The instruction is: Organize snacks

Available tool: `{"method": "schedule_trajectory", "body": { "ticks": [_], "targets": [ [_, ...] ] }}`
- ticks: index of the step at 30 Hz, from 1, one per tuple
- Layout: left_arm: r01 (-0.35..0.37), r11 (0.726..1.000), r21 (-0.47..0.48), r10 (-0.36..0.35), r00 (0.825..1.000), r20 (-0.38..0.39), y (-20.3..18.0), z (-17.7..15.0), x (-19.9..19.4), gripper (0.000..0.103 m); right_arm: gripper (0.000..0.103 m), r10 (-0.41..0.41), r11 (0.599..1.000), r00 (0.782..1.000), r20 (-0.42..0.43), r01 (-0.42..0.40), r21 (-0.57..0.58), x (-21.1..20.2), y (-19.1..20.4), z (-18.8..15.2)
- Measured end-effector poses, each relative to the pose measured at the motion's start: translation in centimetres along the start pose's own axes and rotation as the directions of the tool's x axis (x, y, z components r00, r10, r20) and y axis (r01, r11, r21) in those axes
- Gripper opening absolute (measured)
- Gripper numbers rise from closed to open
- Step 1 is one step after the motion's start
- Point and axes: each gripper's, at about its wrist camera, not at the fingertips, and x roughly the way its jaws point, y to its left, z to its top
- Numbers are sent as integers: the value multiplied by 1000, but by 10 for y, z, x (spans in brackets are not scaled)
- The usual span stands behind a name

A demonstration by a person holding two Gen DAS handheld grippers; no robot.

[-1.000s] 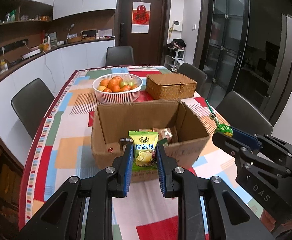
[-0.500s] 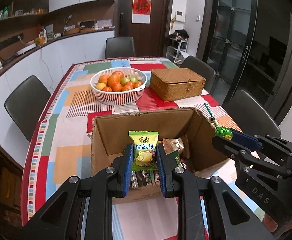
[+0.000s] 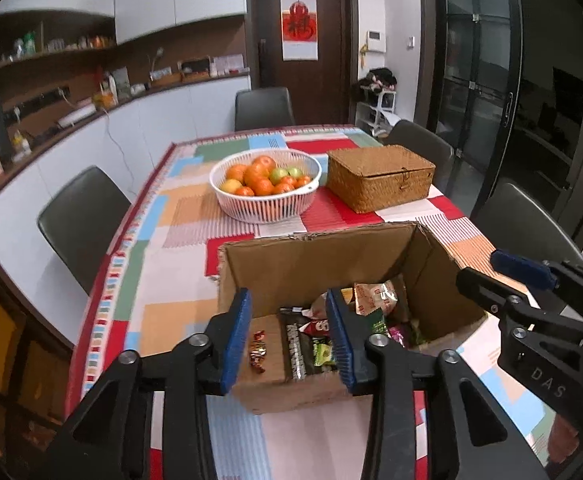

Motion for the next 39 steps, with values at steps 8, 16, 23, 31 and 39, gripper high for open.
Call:
{"method": "schedule_trajectory", "body": {
  "ticks": [8, 16, 23, 31, 39],
  "targets": [
    [-16, 1000, -10, 16, 996, 85, -5, -36, -56, 59, 63, -39, 999, 994, 101, 42, -30, -52, 8, -35],
    [-46, 998, -49, 53, 988, 145, -3, -71, -107, 73, 79, -63, 998, 983, 171, 65, -7, -100, 15, -71],
    [-59, 997, -48, 66, 984, 167, -7, -97, -135, 81, 86, -80, 997, 977, 200, 79, 15, -133, 17, -99],
    [-75, 995, -59, 85, 976, 200, -7, -118, -167, 93, 91, -115, 993, 964, 241, 119, -4, -161, 25, -119],
    [-76, 995, -62, 87, 974, 211, -11, -135, -184, 100, 92, -107, 994, 958, 265, 112, -3, -181, 31, -136]
  ]
}}
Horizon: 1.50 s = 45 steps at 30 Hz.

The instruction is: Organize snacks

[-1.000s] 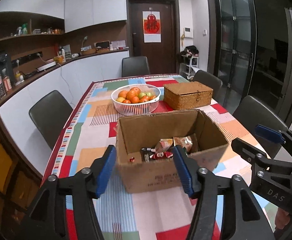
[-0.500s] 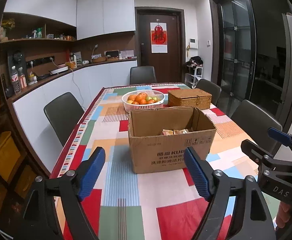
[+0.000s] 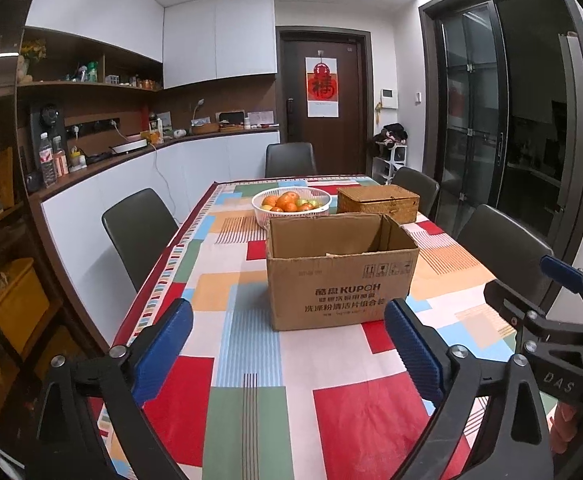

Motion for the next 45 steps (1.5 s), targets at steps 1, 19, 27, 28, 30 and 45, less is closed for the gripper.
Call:
{"method": "schedule_trajectory", "body": {
  "ticks": [1, 19, 27, 28, 30, 45],
  "targets": [
    [-4, 1000, 5, 4, 1000, 2, -1, -1, -2, 100, 92, -2, 1000, 1000, 1, 2, 0, -2, 0, -1],
    [-35, 999, 13, 35, 998, 50, -7, -8, -20, 103, 92, -17, 1000, 1000, 5, 16, 11, -16, -8, -8],
    [-28, 1000, 10, 28, 999, 39, -6, -9, -19, 103, 92, -19, 1000, 1000, -1, 19, 14, -16, -8, -10],
    [-28, 1000, 7, 28, 999, 38, -5, -9, -18, 103, 92, -20, 1000, 1000, -2, 20, 14, -15, -8, -11],
    [-29, 1000, 11, 28, 999, 39, -4, -9, -18, 103, 92, -21, 1000, 1000, -4, 21, 14, -15, -8, -11],
    [-31, 1000, 2, 31, 999, 25, -4, -12, -13, 103, 92, -21, 1000, 999, -25, 21, 10, -11, -7, -13]
  ]
}}
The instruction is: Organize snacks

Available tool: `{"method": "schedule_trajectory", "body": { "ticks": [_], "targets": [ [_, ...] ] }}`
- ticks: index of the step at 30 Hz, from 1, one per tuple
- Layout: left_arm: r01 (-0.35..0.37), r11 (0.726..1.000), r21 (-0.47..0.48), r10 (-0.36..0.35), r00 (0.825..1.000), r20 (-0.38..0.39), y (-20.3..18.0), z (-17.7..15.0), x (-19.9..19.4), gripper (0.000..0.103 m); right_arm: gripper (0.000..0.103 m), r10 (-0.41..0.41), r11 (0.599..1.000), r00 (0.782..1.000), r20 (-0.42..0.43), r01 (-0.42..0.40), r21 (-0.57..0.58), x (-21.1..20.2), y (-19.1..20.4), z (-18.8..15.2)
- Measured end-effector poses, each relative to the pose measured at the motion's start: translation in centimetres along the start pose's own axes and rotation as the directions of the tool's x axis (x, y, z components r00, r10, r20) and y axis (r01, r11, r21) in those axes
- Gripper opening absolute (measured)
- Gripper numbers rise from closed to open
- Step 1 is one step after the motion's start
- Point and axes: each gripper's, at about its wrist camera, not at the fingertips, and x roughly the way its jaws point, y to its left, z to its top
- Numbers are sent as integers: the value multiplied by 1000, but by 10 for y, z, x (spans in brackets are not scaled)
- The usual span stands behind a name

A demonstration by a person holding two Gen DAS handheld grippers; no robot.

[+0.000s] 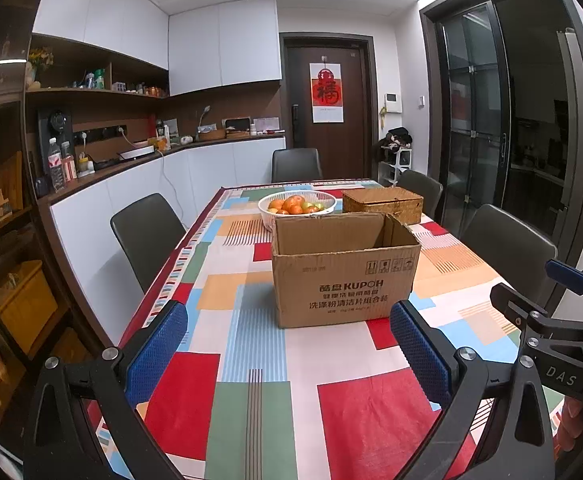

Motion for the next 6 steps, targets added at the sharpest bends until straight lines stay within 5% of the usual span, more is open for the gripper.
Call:
{"method": "schedule_trajectory", "body": {
  "ticks": [6],
  "targets": [
    [0, 1000, -5, 0, 1000, -7, 1, 0, 4, 103, 92, -1, 1000, 1000, -5, 1, -2, 3, 0, 0]
  ]
}}
